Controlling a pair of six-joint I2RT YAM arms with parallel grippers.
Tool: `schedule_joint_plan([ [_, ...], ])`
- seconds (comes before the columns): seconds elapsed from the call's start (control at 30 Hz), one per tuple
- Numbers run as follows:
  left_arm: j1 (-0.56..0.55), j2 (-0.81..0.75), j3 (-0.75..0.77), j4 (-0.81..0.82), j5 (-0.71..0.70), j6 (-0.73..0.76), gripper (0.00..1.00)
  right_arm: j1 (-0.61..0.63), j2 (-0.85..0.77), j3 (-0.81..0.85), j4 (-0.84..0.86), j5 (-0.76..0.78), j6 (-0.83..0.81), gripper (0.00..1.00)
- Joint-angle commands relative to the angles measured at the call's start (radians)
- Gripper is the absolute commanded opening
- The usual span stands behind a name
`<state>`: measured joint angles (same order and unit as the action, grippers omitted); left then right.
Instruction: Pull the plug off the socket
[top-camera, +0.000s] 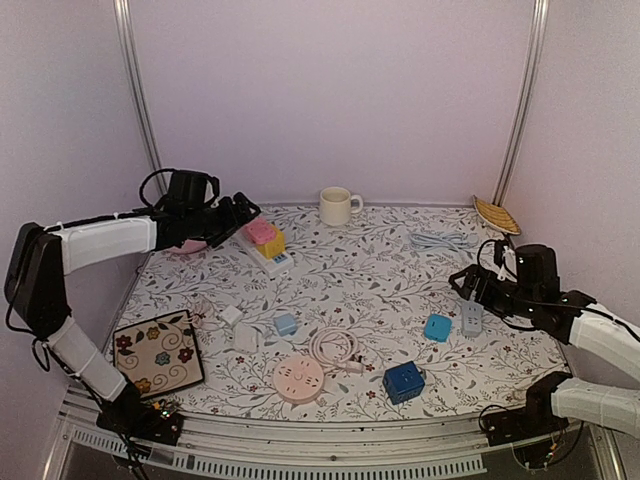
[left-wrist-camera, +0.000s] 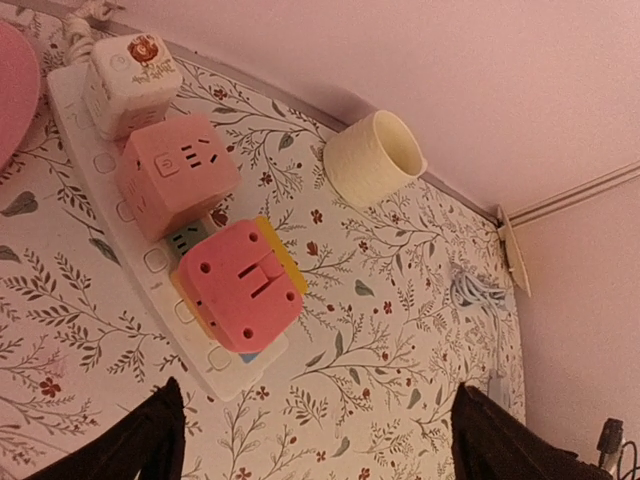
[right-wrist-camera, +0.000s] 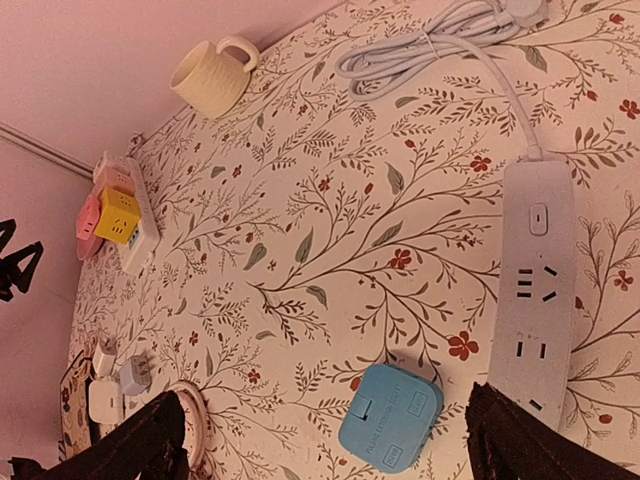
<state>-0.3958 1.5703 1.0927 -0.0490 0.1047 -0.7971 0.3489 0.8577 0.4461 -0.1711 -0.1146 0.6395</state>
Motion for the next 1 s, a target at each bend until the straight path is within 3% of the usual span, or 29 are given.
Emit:
schedule_joint_plan([
  [0.0,0.048,0.069,0.015,0.069,0.123,-0.017,0.91,0.009,-0.042,0.057,-0.034,-0.020,-0.003,0.99],
  [0.5,0.097,0.237,0.096,0.129,0.212,-0.034,0.86,0.014,-0.121,0.271,-0.148,-0.023,-0.056,0.99],
  [0.97,0.095,0.329,0.113,0.200,0.279,-0.074,0.73,0.014,-0.124,0.279,-0.158,-0.034,-0.052,0.99],
])
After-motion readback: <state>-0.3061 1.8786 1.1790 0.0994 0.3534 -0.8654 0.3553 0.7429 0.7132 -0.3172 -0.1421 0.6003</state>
